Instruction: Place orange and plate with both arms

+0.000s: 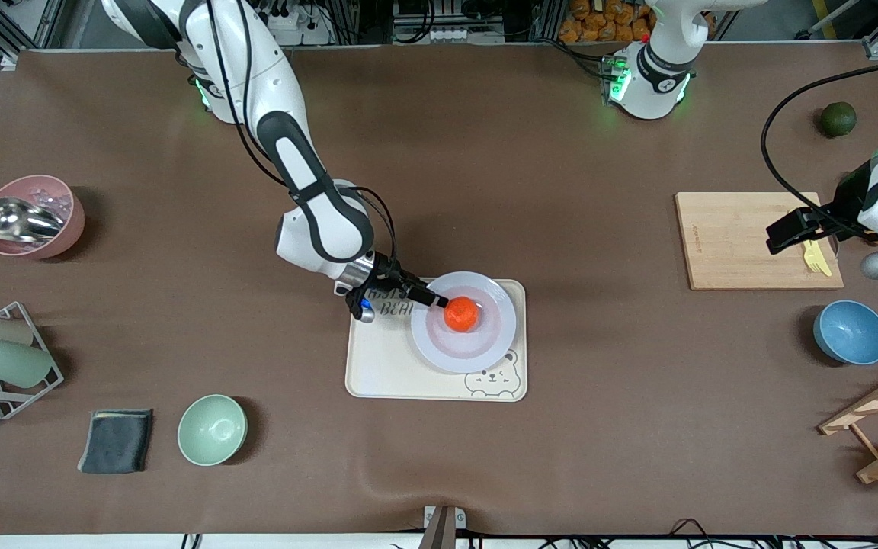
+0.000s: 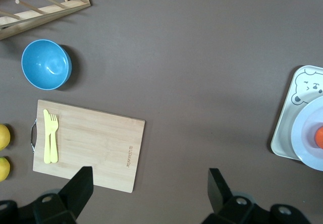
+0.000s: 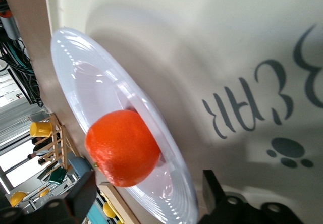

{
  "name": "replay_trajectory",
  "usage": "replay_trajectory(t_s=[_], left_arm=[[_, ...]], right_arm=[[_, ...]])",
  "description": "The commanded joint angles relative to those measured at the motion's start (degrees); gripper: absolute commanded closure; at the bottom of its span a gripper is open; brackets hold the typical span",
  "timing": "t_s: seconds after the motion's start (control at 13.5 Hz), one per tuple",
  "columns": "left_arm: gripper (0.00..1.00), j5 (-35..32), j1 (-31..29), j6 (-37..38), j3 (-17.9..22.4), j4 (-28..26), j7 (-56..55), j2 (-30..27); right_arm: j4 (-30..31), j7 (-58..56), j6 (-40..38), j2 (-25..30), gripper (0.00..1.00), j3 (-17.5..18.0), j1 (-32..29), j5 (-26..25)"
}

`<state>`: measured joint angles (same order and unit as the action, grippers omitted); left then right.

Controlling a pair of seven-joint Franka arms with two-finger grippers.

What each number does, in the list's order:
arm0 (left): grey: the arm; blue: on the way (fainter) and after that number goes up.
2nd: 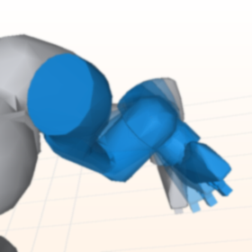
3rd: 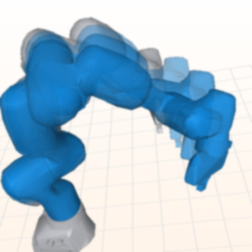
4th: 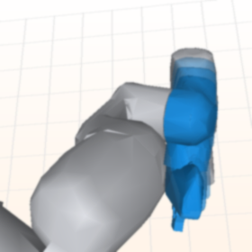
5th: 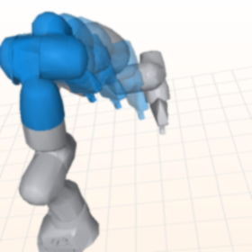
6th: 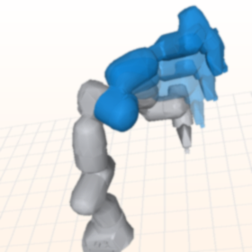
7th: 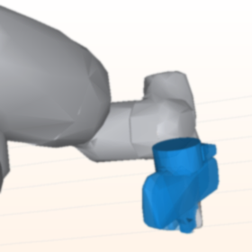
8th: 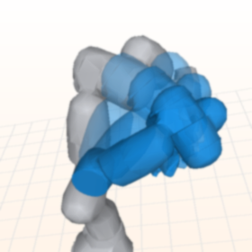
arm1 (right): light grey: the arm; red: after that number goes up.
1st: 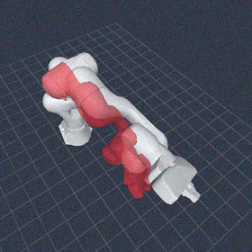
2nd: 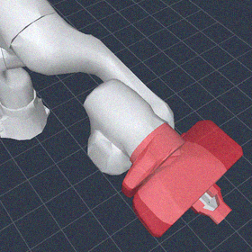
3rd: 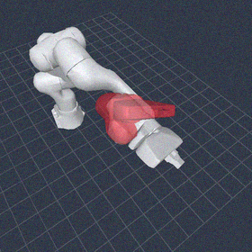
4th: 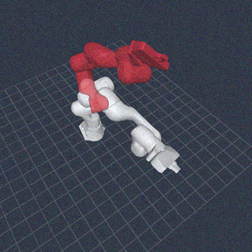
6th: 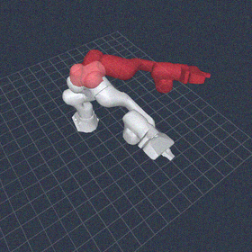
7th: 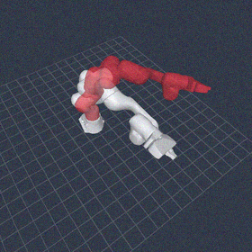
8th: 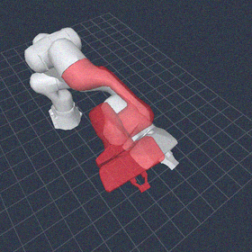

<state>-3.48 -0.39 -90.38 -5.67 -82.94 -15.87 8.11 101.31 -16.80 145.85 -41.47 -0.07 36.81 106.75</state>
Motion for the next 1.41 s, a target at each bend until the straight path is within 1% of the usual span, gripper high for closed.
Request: replay_trajectory(t_s=[0.0, 0.22, 0.3, 0.52, 0.59, 0.67, 0.82, 1.11, 1.26, 1.34], left_arm=[[0.00, 0.40, -0.31, -0.14, -0.04, 0.32, 0.40, -0.28], [0.00, 0.40, -0.40, -0.14, -0.04, 0.32, 0.49, -0.37], [0.00, 0.49, -0.48, -0.14, -0.04, 0.32, 0.58, -0.55], [0.00, 1.46, -1.54, -0.14, -0.13, 0.50, 0.49, -1.07], [0.00, 1.55, -1.63, -0.14, -0.22, 1.54, 0.58, -1.42], [0.00, 1.72, -1.71, -0.14, -0.13, 4.08, 0.49, -1.34], [0.00, 2.25, -1.72, -0.14, -0.04, 4.45, 0.58, -1.25], [0.00, 2.51, -1.98, -0.14, -0.04, 3.58, 1.37, -1.34], [0.00, 4.44, -2.85, -0.23, -0.13, 2.88, 1.90, -1.86], [0.00, 5.14, -4.42, -0.23, -0.13, 1.48, 3.90, -2.13]], right_arm=[[2.74, -0.25, 0.23, 3.41, 0.00, 0.51, -2.26, -0.58], [3.98, -0.34, 0.14, 5.34, 0.00, 0.42, -3.67, -1.45], [4.50, -0.25, 0.14, 5.61, 0.00, 0.42, -3.94, -3.02], [6.96, -0.25, 0.05, 8.06, 0.00, 0.42, -5.69, -10.05], [8.10, -0.25, -0.03, 9.38, 0.00, 0.42, -6.57, -11.29], [9.50, -0.25, -0.12, 11.22, 0.00, 0.42, -6.92, -12.08], [12.40, -0.25, -0.12, 14.73, 0.00, 0.42, -8.59, -15.24], [15.84, -0.25, -1.18, 19.93, 0.00, 0.34, -13.16, -27.00], [18.47, -0.25, -1.70, 22.65, 0.00, 0.42, -15.97, -34.99], [20.31, -0.25, -2.40, 25.10, 0.00, 0.34, -16.94, -38.42]])
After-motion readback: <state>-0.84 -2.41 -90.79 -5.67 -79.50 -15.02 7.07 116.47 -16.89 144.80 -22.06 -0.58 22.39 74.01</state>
